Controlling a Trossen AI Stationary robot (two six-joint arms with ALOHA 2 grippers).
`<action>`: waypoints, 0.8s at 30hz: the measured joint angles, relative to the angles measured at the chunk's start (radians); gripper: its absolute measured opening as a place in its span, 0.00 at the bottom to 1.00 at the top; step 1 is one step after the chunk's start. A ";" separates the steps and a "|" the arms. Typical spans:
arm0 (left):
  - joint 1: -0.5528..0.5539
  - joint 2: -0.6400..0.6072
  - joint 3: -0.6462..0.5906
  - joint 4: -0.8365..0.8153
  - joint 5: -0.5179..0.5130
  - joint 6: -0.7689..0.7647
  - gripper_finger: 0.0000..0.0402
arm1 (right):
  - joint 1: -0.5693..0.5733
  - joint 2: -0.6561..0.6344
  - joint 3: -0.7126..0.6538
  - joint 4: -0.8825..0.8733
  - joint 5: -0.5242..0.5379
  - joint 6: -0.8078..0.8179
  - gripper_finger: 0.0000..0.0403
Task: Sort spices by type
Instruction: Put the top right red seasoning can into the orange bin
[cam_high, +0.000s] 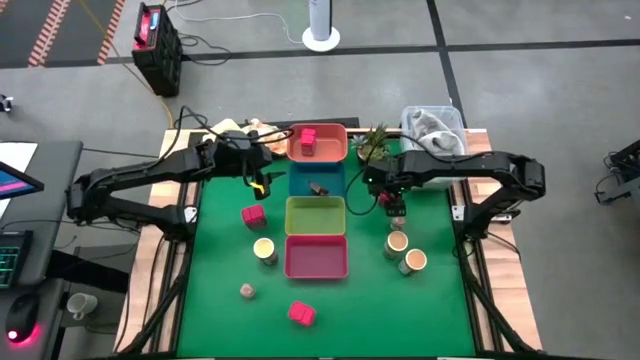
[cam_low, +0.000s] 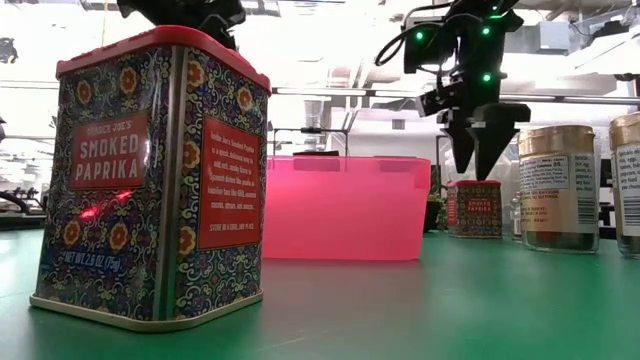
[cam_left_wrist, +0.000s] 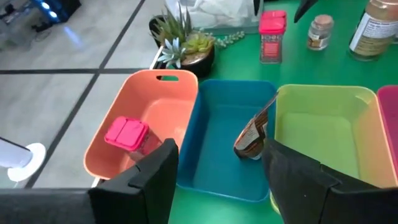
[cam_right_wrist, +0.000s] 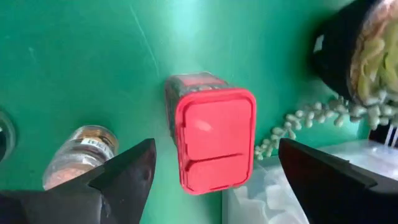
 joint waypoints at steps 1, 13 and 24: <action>0.000 0.000 0.000 -0.009 0.000 0.000 0.55 | -0.001 0.000 0.000 0.003 -0.001 -0.011 0.92; 0.000 0.000 0.000 -0.087 0.000 0.000 0.55 | -0.038 0.138 0.000 0.058 -0.075 -0.041 0.89; 0.000 -0.031 0.000 -0.142 -0.059 0.061 0.55 | -0.007 0.185 0.028 -0.001 0.003 -0.107 0.56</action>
